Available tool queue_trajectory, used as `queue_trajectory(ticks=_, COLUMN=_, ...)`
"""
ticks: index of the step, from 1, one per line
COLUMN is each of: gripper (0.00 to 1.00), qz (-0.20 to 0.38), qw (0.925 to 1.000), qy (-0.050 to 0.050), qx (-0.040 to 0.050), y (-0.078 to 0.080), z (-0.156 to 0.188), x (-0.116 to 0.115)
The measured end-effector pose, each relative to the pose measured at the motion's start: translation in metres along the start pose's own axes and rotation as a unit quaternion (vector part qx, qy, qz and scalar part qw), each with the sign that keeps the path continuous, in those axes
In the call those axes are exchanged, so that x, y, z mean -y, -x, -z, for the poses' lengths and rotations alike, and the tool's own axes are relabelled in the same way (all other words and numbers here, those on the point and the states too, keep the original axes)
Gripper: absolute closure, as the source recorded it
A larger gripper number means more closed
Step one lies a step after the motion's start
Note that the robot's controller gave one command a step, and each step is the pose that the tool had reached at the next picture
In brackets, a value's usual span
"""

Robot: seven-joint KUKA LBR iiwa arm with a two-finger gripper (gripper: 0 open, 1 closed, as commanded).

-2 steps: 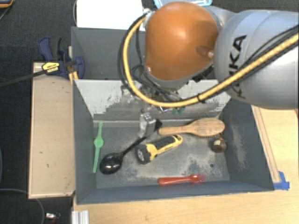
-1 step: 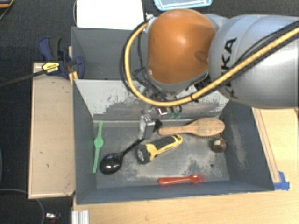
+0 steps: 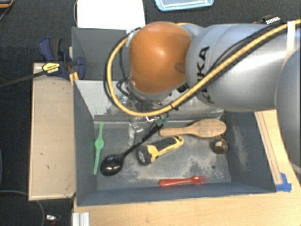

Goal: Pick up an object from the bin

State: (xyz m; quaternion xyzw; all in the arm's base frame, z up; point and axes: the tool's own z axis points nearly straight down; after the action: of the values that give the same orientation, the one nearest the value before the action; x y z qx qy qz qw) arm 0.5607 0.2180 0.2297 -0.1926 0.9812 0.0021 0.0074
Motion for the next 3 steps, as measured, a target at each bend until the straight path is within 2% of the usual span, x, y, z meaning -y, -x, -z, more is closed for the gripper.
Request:
queue_trajectory(ticks=1, gripper=0.0, qz=-0.056, qw=0.9984, qy=0.001, qx=0.0028, y=-0.008, z=-0.036, x=-0.031)
queue_trajectory(ticks=2, gripper=0.0, qz=-0.078, qw=0.997, qy=0.001, qx=0.0021, y=-0.024, z=-0.02, x=0.031)
queue_trajectory(ticks=3, gripper=0.0, qz=-0.06, qw=0.9982, qy=-0.001, qx=0.008, y=-0.019, z=-0.049, x=0.035)
